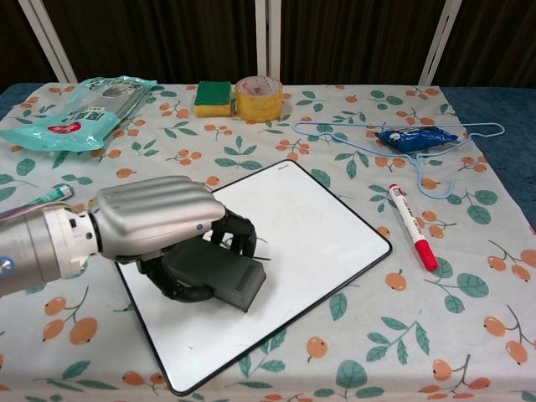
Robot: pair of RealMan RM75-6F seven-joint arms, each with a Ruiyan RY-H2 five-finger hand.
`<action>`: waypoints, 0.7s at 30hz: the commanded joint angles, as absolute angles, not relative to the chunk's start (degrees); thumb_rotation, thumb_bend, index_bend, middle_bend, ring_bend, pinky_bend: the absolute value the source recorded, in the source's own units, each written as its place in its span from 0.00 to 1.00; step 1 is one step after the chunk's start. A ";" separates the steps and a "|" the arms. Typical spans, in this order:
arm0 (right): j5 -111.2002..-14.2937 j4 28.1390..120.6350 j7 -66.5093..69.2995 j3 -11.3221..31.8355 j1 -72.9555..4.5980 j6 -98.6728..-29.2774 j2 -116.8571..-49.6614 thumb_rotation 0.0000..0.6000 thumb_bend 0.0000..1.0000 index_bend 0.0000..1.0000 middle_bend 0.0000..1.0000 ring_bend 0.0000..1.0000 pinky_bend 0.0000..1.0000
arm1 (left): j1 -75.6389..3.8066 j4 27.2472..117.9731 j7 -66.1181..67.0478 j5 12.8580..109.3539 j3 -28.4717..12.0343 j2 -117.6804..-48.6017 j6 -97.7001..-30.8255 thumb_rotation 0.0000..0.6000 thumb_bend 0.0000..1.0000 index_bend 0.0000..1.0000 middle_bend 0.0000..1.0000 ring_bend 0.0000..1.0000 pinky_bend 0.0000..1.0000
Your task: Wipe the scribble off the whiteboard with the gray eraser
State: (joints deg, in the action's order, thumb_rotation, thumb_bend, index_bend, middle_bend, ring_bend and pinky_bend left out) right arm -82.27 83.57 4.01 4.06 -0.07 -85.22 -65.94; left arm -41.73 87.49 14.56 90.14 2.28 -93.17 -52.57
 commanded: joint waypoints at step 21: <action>-83.08 82.79 5.55 4.28 -0.23 -85.74 -66.38 1.00 0.27 0.00 0.00 0.00 0.00 | -44.48 78.29 14.33 86.02 -2.09 -98.20 -50.23 1.00 0.33 0.69 0.64 0.57 0.73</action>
